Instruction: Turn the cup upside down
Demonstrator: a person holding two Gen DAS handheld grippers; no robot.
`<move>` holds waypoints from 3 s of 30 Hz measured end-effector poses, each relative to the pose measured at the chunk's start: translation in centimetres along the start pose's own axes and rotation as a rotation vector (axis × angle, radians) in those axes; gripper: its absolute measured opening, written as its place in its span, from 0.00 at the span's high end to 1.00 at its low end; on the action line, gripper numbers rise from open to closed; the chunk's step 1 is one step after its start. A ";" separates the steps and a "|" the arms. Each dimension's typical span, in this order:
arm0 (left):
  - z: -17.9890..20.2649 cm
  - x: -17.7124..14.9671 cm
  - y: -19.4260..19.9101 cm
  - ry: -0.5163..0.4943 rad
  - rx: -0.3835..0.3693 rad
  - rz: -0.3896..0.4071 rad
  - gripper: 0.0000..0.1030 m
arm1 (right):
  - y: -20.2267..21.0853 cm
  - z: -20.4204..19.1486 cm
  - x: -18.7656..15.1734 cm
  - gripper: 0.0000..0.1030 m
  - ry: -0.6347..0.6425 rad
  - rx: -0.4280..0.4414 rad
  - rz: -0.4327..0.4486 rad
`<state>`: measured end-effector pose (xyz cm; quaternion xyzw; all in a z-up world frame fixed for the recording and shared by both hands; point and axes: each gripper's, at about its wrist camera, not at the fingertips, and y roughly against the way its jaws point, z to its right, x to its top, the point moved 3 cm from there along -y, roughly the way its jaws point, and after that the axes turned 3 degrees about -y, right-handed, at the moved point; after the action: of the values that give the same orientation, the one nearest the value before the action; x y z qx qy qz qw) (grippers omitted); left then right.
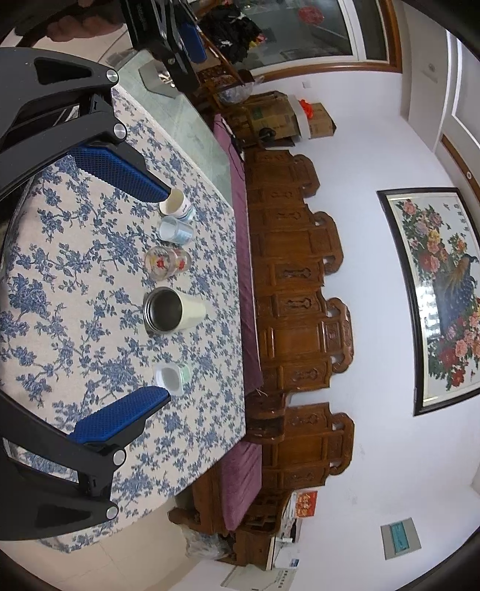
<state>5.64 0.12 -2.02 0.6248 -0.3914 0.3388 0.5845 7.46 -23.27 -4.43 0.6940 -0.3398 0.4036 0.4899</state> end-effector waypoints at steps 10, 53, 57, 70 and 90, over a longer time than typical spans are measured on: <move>-2.6 -0.6 -7.6 -0.014 0.014 -0.163 0.08 | -7.8 -1.0 -0.7 0.02 0.024 0.058 -0.107; -14.3 -2.5 -39.1 0.357 -0.204 -0.644 0.15 | -24.7 -4.5 -5.3 0.02 0.099 0.194 -0.432; -14.0 -3.0 -39.8 0.347 -0.183 -0.669 0.24 | -24.6 -4.3 -5.4 0.02 0.092 0.194 -0.435; -12.4 -3.1 -37.9 0.277 -0.180 -0.671 0.46 | -23.5 -3.8 -5.3 0.02 0.080 0.188 -0.426; -1.8 -5.6 -22.5 0.093 -0.224 -0.549 0.45 | -16.0 2.1 -5.9 0.02 0.004 0.085 -0.356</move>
<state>22.99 2.68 -17.24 0.6227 -0.2156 0.1507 0.7369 19.23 -20.21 -16.64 0.7624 -0.1932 0.3260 0.5246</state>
